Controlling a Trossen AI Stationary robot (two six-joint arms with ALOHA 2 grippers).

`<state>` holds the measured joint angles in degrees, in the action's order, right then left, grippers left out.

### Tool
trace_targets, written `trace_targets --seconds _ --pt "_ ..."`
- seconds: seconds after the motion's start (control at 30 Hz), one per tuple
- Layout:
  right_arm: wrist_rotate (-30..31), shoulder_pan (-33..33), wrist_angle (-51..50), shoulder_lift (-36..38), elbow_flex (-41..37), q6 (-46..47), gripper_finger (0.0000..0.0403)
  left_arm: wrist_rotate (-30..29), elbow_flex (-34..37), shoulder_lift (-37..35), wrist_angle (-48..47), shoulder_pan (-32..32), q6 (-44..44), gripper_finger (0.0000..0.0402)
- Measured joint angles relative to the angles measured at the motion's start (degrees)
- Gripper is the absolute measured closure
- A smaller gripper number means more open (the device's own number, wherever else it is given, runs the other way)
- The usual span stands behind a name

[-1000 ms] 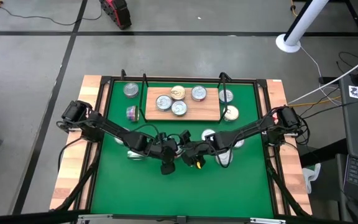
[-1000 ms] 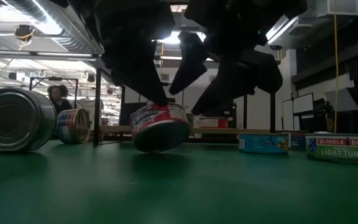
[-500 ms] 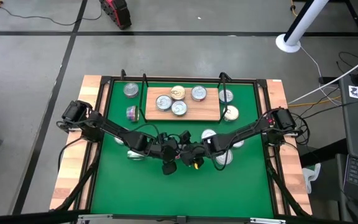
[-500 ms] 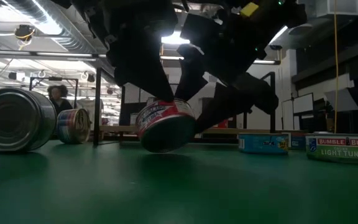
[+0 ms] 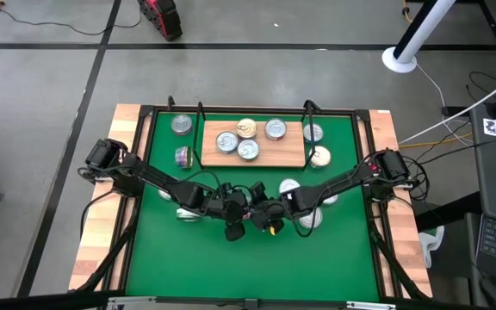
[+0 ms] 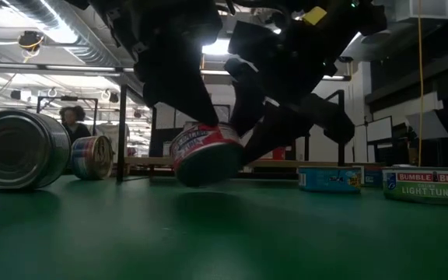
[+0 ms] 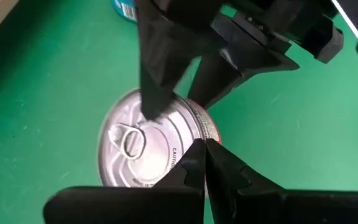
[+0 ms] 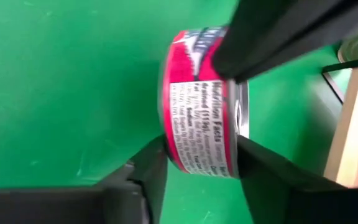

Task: Stack canned seafood by type on shelf
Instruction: Stack the red tuna can on top of the red tuna can on the shelf

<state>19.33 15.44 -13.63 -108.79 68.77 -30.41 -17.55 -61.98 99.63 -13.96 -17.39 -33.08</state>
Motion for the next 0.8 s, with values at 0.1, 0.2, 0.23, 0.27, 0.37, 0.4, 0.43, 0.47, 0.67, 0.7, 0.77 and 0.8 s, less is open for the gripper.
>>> trace_targets --seconds 0.1,0.2,0.23,0.27,0.37,0.4,0.43,0.47,0.67,0.7,0.77,0.8 --pt "-0.13 0.02 0.00 -0.02 0.00 -0.04 0.0267 -0.30 0.00 -0.06 0.04 0.02 0.02 0.0401" --pt "-0.14 0.02 0.05 -0.02 0.00 -0.03 0.0276 -0.34 -0.02 -0.06 0.07 0.02 0.04 0.0398" --pt "-0.13 0.02 0.07 -0.02 0.00 -0.02 0.0276 -0.34 -0.02 -0.06 0.07 0.02 0.06 0.0396" --pt "-0.13 0.02 0.09 -0.02 0.00 -0.02 0.0275 -0.32 -0.02 -0.06 0.07 0.02 0.07 0.0394" --pt "-0.02 0.02 0.13 -0.02 0.00 0.00 0.0271 -0.27 -0.02 -0.06 0.04 0.02 0.59 0.0386" --pt "0.04 0.02 0.23 -0.02 0.00 0.00 0.0272 -0.20 -0.02 -0.06 0.04 0.02 1.26 0.0381" --pt "0.11 0.02 0.37 -0.02 0.00 0.00 0.0272 -0.07 -0.02 -0.06 0.04 0.02 1.86 0.0375" --pt "0.16 0.02 0.43 -0.02 0.00 0.02 0.0274 0.02 -0.02 -0.06 0.04 0.02 2.32 0.0367" --pt "0.70 -0.04 0.50 -0.02 0.00 0.11 0.0274 0.57 -0.04 -0.06 0.09 0.00 6.18 0.0297" --pt "0.80 -0.05 0.50 -0.02 0.00 0.12 0.0274 0.61 -0.04 -0.06 0.09 0.00 6.96 0.0285" --pt "1.02 -0.07 0.58 -0.02 0.00 0.19 0.0274 0.79 -0.04 -0.27 0.00 -0.01 8.91 0.0261" --pt "1.24 -0.08 0.69 -0.02 0.00 0.21 0.0275 0.84 -0.04 -0.63 -0.25 -0.02 9.72 0.0252"
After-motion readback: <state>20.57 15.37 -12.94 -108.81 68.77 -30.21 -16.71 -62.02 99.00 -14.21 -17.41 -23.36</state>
